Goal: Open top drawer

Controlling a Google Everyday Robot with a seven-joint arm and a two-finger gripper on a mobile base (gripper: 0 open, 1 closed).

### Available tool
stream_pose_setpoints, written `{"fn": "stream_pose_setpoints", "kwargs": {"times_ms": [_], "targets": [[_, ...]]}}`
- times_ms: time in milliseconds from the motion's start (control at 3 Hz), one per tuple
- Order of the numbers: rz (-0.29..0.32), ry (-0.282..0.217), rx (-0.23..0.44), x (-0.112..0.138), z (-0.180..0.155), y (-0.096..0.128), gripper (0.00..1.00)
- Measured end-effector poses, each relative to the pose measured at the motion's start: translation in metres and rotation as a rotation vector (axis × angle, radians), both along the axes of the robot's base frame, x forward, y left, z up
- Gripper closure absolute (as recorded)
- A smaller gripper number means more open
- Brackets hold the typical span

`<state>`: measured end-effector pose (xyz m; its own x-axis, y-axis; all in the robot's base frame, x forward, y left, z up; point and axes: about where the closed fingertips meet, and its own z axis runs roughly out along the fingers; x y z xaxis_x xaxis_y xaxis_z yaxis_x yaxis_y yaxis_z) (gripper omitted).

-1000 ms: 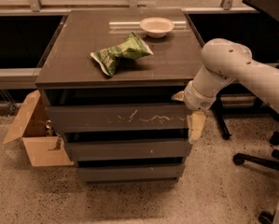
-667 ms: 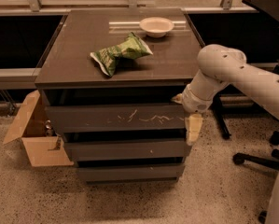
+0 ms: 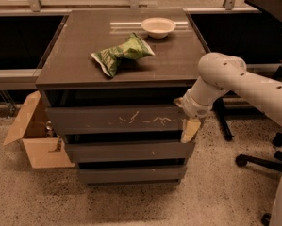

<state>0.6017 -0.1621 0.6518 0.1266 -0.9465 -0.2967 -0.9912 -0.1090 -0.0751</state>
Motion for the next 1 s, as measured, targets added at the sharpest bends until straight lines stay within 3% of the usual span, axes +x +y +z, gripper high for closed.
{"fn": "stream_pose_setpoints", "kwargs": {"times_ms": [667, 1000], "targets": [[0.006, -0.029, 0.026, -0.013, 0.019, 0.01, 0.79], [0.006, -0.029, 0.026, -0.013, 0.027, 0.01, 0.66]]}}
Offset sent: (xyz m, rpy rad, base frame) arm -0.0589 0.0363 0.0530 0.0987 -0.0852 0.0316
